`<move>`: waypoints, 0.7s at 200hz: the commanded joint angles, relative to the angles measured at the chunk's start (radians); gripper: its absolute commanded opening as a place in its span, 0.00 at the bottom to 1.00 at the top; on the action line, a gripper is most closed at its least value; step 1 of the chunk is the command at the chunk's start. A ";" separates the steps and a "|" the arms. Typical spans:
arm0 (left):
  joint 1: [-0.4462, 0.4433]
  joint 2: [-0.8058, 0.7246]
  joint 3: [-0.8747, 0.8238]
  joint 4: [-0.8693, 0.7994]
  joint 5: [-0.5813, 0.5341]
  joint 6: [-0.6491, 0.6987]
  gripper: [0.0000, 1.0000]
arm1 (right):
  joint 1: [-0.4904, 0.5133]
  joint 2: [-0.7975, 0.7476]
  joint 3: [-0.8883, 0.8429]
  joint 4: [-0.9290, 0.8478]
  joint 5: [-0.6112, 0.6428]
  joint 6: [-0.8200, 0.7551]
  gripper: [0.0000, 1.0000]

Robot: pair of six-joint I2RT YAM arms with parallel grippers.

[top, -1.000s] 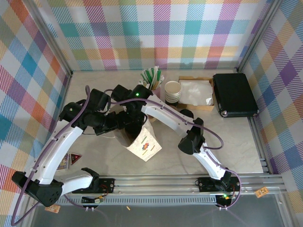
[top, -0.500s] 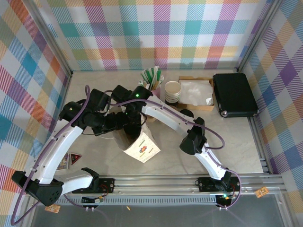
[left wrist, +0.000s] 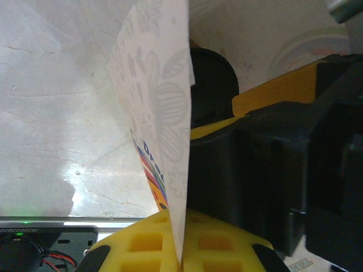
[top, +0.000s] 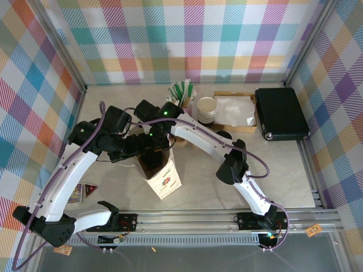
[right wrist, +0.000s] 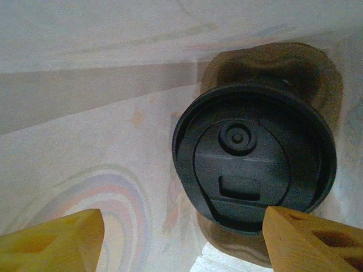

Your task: Pack the takeout coffee

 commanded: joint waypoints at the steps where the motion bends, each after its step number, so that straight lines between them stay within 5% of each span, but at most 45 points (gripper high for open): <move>1: -0.021 0.015 0.000 0.019 0.017 0.005 0.00 | 0.012 -0.092 0.015 0.113 -0.179 0.018 0.73; 86: -0.021 0.003 -0.001 0.038 0.028 0.002 0.00 | 0.003 -0.091 0.078 0.017 -0.096 0.019 0.67; 140: -0.016 -0.015 0.034 0.050 0.052 0.033 0.40 | 0.005 -0.079 0.102 -0.015 -0.022 0.033 0.66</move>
